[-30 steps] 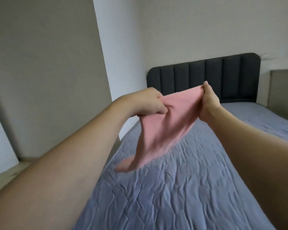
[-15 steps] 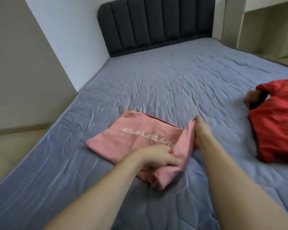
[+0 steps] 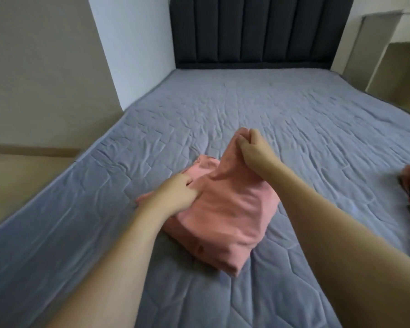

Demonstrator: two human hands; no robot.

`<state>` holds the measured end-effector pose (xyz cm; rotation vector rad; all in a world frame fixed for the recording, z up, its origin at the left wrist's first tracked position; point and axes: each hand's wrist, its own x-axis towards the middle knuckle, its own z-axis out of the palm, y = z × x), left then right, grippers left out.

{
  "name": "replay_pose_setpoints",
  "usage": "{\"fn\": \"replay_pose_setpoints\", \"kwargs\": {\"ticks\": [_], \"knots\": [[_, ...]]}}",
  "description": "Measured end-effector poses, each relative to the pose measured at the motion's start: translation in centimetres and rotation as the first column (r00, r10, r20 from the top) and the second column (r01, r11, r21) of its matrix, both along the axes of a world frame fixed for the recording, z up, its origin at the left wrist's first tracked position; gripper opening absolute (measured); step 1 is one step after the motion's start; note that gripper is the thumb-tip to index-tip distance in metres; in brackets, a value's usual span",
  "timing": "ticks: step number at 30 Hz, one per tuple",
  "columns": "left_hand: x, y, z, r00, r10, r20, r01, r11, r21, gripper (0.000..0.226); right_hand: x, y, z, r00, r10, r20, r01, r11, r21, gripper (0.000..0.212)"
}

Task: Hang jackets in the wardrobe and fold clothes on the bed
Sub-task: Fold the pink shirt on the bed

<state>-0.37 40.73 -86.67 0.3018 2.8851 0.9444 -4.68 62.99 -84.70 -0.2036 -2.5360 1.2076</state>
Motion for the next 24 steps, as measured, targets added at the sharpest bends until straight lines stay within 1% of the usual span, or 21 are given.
{"fn": "replay_pose_setpoints", "kwargs": {"ticks": [1,2,5,6,9,10,12,15,18,21,22,24], "knots": [[-0.8,-0.7,-1.0,0.999,0.047,-0.012,-0.048,0.998,-0.035,0.048,-1.5,-0.9,0.3,0.999,0.034,-0.01,-0.033,0.996,0.087,0.022],[-1.5,-1.5,-2.0,0.995,0.1,-0.026,-0.101,0.992,-0.077,0.048,-3.0,-1.7,0.4,0.998,0.067,-0.013,-0.064,0.984,0.166,0.021],[-3.4,-4.0,-4.8,0.96,0.248,-0.131,-0.269,0.944,-0.188,0.051,-7.2,-3.8,-0.9,0.995,0.096,0.027,-0.099,0.92,0.379,0.03],[-4.0,-4.9,-5.8,0.945,0.283,-0.165,-0.315,0.923,-0.22,0.052,-8.5,-4.5,-2.1,0.994,0.096,0.053,-0.109,0.904,0.413,0.032],[-4.8,-6.6,-9.3,0.912,0.365,-0.188,-0.407,0.863,-0.3,0.063,-11.4,-6.1,-7.9,0.989,0.084,0.119,-0.132,0.858,0.496,0.038],[-4.9,-6.7,-10.4,0.894,0.387,-0.226,-0.442,0.846,-0.299,0.065,-12.1,-6.4,-9.9,0.989,0.079,0.126,-0.133,0.853,0.505,0.041],[-5.3,-6.6,-11.5,0.858,0.42,-0.297,-0.498,0.823,-0.273,0.064,-13.2,-6.7,-12.5,0.995,0.046,0.084,-0.083,0.852,0.517,0.042],[-5.9,-6.6,-11.9,0.843,0.448,-0.299,-0.51,0.842,-0.178,0.062,-14.6,-6.6,-13.7,1.0,0.011,0.021,-0.02,0.855,0.518,0.042],[-5.9,-6.7,-12.0,0.82,0.475,-0.318,-0.528,0.843,-0.101,0.054,-14.8,-6.3,-14.0,0.999,-0.014,-0.031,0.028,0.857,0.514,0.044],[-5.6,-6.4,-12.3,0.778,0.486,-0.399,-0.543,0.839,-0.037,0.045,-14.2,-6.6,-13.8,0.998,-0.067,-0.001,0.059,0.868,0.493,0.055],[-5.6,-6.4,-12.3,0.767,0.479,-0.427,-0.543,0.839,-0.032,0.045,-14.0,-6.7,-13.6,0.996,-0.086,0.017,0.067,0.873,0.484,0.061],[-5.8,-6.3,-12.3,0.763,0.477,-0.437,-0.555,0.83,-0.064,0.048,-13.8,-6.7,-13.3,0.992,-0.11,0.059,0.07,0.878,0.474,0.073]]}}
